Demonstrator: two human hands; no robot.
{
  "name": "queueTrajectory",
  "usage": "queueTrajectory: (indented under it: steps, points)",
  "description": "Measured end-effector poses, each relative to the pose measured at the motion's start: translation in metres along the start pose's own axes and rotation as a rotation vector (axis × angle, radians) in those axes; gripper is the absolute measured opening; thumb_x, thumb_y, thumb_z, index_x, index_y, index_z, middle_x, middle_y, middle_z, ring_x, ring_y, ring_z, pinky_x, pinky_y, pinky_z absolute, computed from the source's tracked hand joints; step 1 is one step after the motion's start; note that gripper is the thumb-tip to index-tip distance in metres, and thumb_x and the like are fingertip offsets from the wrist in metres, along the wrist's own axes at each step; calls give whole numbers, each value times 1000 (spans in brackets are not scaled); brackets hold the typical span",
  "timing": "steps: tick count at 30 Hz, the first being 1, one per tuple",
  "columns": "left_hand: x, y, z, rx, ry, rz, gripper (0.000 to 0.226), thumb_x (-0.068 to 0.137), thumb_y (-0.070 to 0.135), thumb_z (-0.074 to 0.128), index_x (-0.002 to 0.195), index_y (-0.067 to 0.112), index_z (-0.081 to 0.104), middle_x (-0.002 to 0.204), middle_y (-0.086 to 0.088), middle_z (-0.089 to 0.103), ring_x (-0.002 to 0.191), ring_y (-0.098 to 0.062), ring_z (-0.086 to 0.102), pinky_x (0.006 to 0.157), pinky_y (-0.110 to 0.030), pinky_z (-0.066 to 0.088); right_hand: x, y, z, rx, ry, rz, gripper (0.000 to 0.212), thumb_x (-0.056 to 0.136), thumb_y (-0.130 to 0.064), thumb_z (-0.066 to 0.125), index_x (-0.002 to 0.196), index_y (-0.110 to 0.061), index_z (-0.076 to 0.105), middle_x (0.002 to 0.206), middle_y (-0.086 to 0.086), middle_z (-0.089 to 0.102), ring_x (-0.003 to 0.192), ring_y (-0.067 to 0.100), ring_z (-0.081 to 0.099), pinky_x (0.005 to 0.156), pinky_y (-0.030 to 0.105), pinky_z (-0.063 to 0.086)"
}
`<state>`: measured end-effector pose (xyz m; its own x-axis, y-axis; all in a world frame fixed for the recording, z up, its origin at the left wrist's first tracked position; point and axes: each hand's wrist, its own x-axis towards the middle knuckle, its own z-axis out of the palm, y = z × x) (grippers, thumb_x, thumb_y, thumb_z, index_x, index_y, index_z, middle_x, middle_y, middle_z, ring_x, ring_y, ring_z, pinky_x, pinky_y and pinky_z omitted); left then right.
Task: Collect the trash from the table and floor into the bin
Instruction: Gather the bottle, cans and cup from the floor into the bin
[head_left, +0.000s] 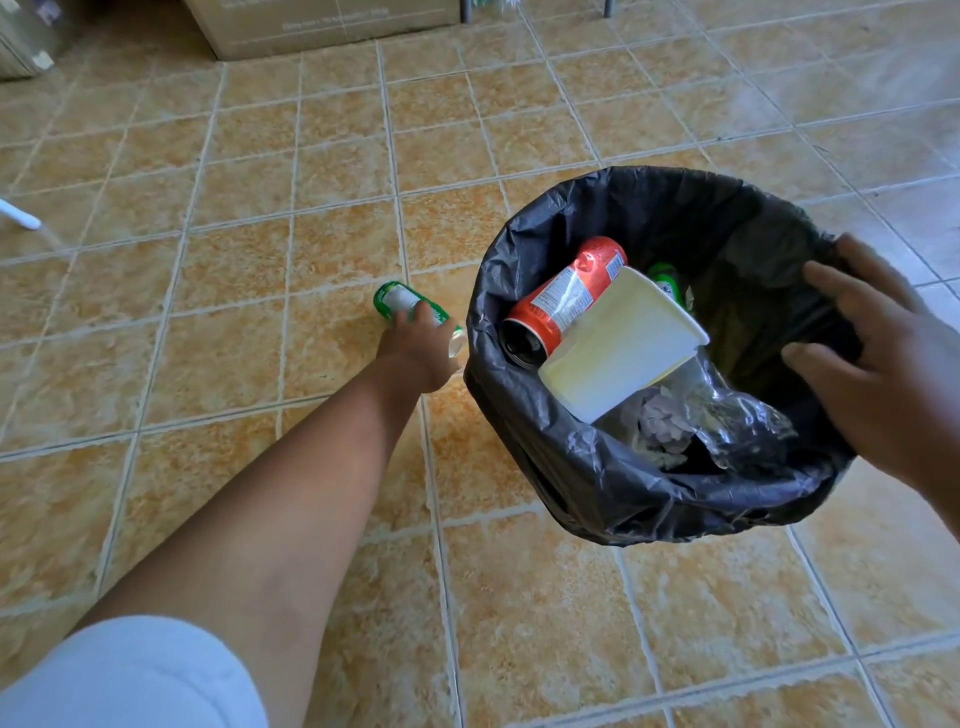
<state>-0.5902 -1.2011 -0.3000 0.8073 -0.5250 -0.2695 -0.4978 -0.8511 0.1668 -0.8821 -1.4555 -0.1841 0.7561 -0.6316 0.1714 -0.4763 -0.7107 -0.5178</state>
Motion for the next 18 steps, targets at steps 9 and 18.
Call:
queueTrajectory:
  steps: [9, 18]
  points:
    - [-8, -29, 23, -47, 272, -213, 52, 84, 22, 67, 126, -1, 47, 123, -22, 40, 105, -44, 48, 82, -51, 47, 2, -5, -1, -8, -11, 6, 69, 84, -18, 64, 147, -23, 38, 157, -18, 21, 139, 18, 29, 107, 31, 24]
    - [-20, -51, 24, -404, 274, -383, 59, 72, 34, 76, 120, 5, 55, 110, -17, 67, 95, -35, 64, 73, -34, 51, 0, -11, -5, -33, -35, -3, 67, 87, -17, 59, 150, -18, 34, 160, -12, 19, 142, 20, 27, 105, 24, 18]
